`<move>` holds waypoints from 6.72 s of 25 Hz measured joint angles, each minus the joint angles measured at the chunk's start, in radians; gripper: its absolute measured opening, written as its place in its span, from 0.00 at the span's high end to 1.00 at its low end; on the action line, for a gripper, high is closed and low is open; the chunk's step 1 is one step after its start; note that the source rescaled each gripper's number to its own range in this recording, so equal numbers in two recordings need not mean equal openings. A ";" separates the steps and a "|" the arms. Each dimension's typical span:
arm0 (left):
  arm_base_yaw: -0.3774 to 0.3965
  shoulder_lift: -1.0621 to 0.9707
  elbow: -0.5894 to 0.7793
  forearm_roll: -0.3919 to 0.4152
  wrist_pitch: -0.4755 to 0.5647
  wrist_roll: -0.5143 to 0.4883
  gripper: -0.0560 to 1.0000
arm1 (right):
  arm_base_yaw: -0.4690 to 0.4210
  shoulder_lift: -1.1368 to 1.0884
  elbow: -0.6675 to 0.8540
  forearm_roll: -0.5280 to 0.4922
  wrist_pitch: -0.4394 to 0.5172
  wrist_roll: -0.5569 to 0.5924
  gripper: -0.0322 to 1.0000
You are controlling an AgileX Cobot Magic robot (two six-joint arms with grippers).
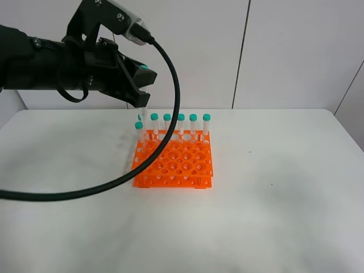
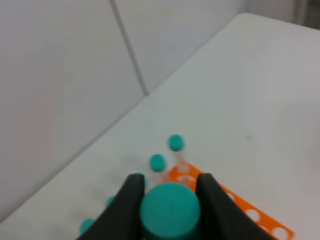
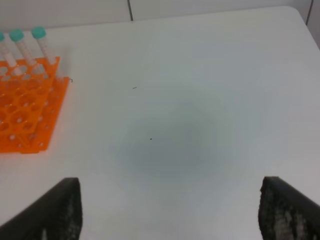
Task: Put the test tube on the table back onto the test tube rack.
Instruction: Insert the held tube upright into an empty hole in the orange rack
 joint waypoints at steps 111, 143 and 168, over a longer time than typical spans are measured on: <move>0.039 0.619 0.010 0.720 -0.660 -1.005 0.95 | 0.000 0.000 0.000 0.011 0.000 0.000 0.07; 0.039 0.619 0.016 0.743 -0.672 -1.012 0.95 | 0.000 0.000 0.000 0.011 0.000 0.000 0.07; 0.039 0.619 0.016 0.765 -0.677 -1.013 0.77 | 0.000 0.000 0.000 0.011 0.000 0.000 0.07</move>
